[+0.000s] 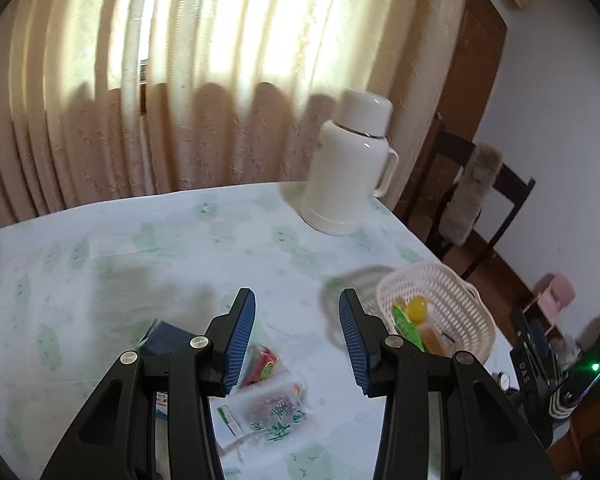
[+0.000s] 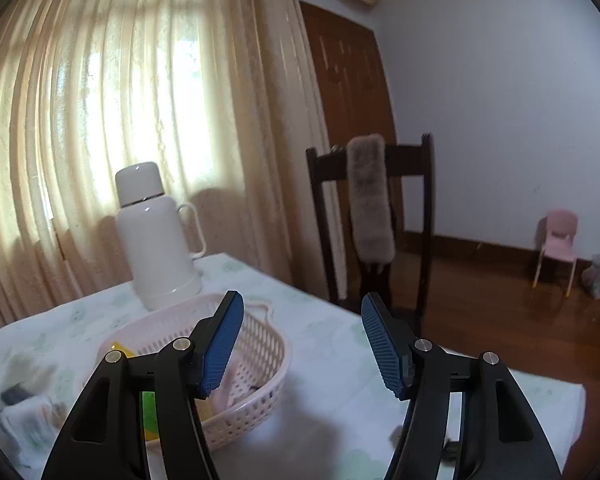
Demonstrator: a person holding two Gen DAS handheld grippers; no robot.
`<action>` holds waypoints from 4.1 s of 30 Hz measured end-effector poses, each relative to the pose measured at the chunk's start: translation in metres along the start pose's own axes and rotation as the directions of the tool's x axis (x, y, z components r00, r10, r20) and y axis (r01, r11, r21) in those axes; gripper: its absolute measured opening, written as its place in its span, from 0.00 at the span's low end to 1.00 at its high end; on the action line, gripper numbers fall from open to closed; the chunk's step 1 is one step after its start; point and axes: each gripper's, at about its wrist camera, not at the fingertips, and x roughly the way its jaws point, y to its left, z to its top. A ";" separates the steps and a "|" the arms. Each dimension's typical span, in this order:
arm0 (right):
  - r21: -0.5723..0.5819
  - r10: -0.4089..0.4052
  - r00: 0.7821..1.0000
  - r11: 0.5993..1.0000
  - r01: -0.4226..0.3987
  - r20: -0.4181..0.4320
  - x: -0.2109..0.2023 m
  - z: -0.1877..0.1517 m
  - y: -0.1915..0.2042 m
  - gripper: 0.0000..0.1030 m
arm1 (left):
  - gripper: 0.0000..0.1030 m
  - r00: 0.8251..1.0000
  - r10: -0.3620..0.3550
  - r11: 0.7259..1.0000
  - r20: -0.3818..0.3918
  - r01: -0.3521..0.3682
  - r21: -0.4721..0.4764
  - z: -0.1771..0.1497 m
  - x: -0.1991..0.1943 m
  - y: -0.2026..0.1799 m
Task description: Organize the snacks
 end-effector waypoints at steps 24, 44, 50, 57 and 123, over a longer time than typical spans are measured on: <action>0.058 0.138 0.990 0.989 -0.136 -0.035 -0.003 -0.005 -0.005 0.61 | 0.69 0.956 0.079 0.995 -0.284 -0.056 0.088 -0.063 0.084 0.016; 0.071 0.174 0.983 0.983 -0.170 -0.053 -0.004 -0.007 -0.006 0.62 | 0.71 0.920 0.077 0.982 -0.385 -0.003 0.190 -0.125 0.065 -0.007; 0.072 0.176 0.983 0.982 -0.172 -0.053 -0.004 -0.006 -0.006 0.62 | 0.41 0.932 0.113 0.978 -0.344 -0.044 0.203 -0.126 0.066 -0.010; 0.081 0.182 0.983 0.981 -0.178 -0.039 -0.008 -0.006 -0.005 0.62 | 0.31 0.948 0.093 0.983 -0.303 -0.039 0.179 -0.115 0.053 -0.014; 0.151 0.152 0.988 0.977 -0.152 0.015 -0.017 -0.002 -0.018 0.62 | 0.73 0.973 0.205 0.973 -0.109 -0.215 -0.080 -0.062 -0.024 0.065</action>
